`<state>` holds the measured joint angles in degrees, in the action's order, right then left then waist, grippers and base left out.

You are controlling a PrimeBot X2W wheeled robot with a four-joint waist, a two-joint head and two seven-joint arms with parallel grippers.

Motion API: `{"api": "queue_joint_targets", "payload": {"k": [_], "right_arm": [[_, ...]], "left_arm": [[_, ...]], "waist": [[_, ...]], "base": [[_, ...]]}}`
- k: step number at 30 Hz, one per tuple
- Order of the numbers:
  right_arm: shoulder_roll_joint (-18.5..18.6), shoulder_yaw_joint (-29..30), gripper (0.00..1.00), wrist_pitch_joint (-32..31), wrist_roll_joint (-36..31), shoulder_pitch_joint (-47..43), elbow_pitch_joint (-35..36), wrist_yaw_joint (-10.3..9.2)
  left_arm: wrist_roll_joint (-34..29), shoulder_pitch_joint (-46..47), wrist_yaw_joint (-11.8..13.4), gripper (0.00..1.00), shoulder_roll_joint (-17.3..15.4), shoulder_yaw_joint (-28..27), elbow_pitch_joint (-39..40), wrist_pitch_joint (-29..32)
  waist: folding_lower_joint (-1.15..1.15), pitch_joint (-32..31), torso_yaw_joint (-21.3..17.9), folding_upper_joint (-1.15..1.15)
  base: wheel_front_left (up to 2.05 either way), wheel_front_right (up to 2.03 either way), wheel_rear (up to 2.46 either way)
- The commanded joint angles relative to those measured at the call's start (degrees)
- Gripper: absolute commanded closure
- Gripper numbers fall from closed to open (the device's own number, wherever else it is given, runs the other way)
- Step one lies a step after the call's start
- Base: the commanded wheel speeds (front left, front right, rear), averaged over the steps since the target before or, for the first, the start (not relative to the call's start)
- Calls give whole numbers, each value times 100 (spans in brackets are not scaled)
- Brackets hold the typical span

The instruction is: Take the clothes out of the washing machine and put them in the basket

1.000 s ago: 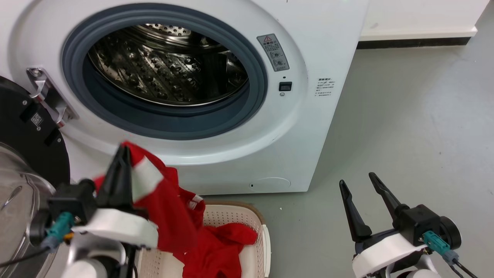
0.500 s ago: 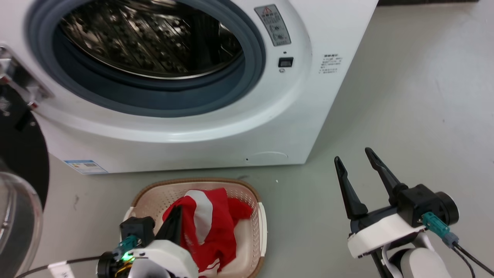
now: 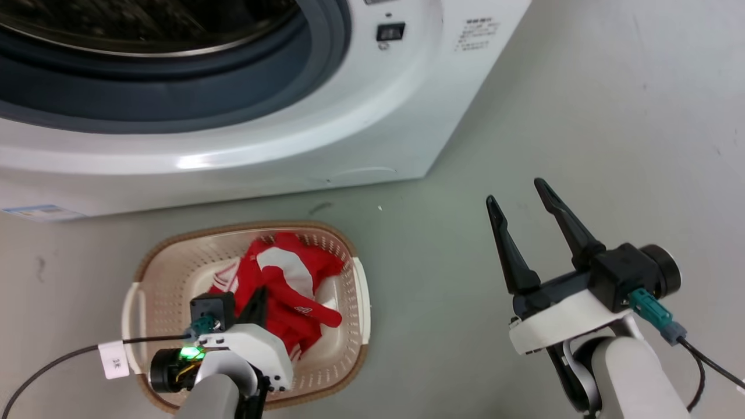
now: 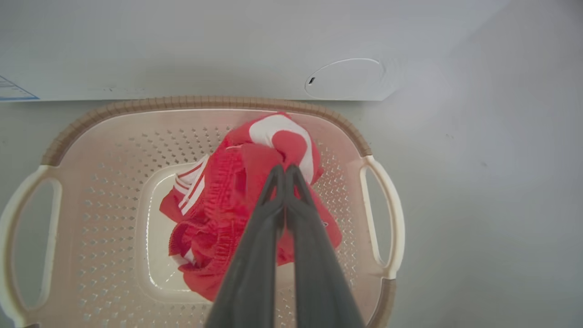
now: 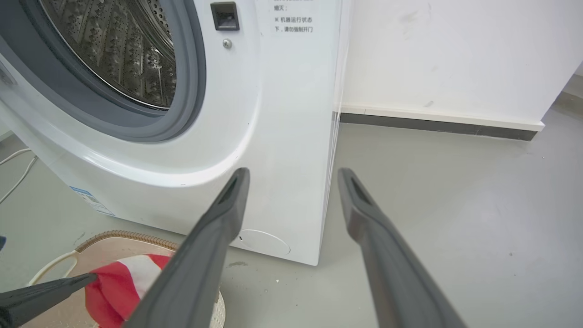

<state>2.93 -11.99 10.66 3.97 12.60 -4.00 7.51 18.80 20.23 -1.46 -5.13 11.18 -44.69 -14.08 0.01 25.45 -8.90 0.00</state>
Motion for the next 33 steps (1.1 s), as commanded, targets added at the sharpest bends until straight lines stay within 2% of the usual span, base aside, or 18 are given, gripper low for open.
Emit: {"api": "queue_joint_targets", "payload": {"k": [1, 4, 10, 18, 19, 21, 25, 33], "right_arm": [[-10, -57, 0, 53, 12, 200, 9, -5], [-9, -175, 0, 138, 42, 430, -24, -5], [-9, -235, 0, 207, 45, 571, -50, -5], [-9, -254, 0, 293, 89, 657, -183, -4], [-10, -249, 0, 295, 79, 662, -215, -4], [-8, -234, 0, 310, 51, 663, -273, -5], [-8, -141, 0, 316, -35, 559, -405, -5], [-5, 150, 0, 144, -221, 40, -505, -4]], "left_arm": [[-12, 222, 35, 100, -79, -89, -335, -74], [61, 524, 133, 100, -231, -355, -1028, -117], [95, 595, 210, 100, -378, -587, -1523, -110], [103, 772, 152, 100, -395, -621, -2195, -112], [91, 797, 144, 76, -380, -614, -2245, -112], [90, 809, 128, 0, -341, -616, -2275, -112], [69, 723, 76, 0, -241, -634, -2135, -112], [-10, 325, -217, 0, -48, -641, -1690, -113]], "waist": [[-1, 474, -272, 0], [-1, 883, -456, 0], [-1, 1265, -536, 0], [-1, 1385, -517, 0], [-1, 1357, -487, 0], [-1, 1242, -411, 0], [-1, 805, -208, 0], [-1, -450, 255, 0]], "base": [[0, 0, 0], [0, 0, 0], [0, 0, 0], [0, 0, 0], [0, 0, 0], [0, 0, 0], [0, 0, 0], [0, 0, 0]]}}
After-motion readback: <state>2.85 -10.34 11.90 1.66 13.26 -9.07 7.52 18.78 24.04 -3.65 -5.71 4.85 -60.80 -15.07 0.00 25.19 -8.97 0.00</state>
